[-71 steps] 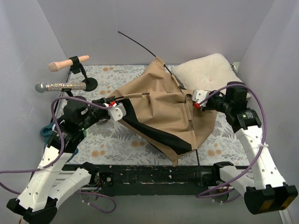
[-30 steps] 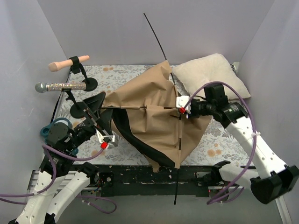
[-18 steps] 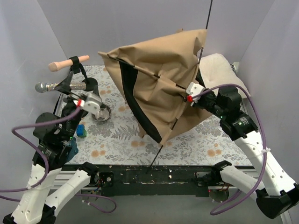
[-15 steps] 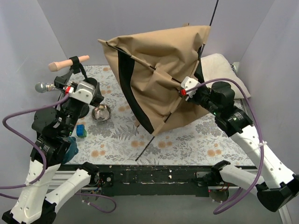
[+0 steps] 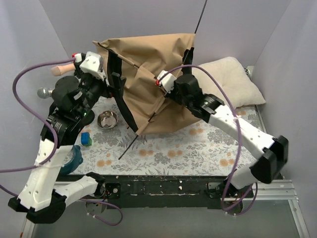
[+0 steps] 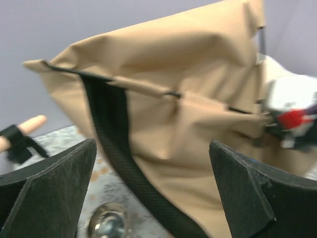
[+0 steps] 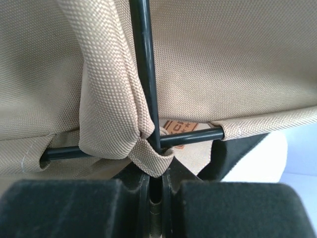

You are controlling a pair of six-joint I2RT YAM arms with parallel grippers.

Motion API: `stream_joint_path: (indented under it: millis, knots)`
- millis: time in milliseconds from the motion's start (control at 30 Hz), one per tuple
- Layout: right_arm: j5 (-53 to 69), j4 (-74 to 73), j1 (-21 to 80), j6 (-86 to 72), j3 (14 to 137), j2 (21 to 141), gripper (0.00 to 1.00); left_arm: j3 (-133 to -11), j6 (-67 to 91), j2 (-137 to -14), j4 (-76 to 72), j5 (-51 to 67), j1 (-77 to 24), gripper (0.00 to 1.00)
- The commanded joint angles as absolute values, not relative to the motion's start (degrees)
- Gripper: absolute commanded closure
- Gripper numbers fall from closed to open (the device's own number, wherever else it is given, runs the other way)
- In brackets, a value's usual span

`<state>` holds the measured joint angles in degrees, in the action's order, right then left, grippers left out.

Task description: Set up the pet tent

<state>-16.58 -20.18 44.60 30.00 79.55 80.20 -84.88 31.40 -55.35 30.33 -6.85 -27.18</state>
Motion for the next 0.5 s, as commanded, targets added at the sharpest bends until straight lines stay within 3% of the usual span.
stream_joint_path:
  millis: [0, 133, 467]
  knots:
    - [-26.7, -21.3, 46.0, 19.2, 88.3, 89.4, 0.99, -91.5, 42.1, -61.3, 37.9, 3.9, -25.0, 0.02]
    - [-27.2, -26.8, 46.7, 12.2, 95.5, 98.9, 0.99, -94.5, 47.4, -65.2, 40.6, 6.0, -20.4, 0.02]
    - [-9.1, -22.0, 46.6, 12.2, 96.5, 108.0, 0.97, -89.3, 52.4, -69.2, 43.5, 21.4, -10.8, 0.02]
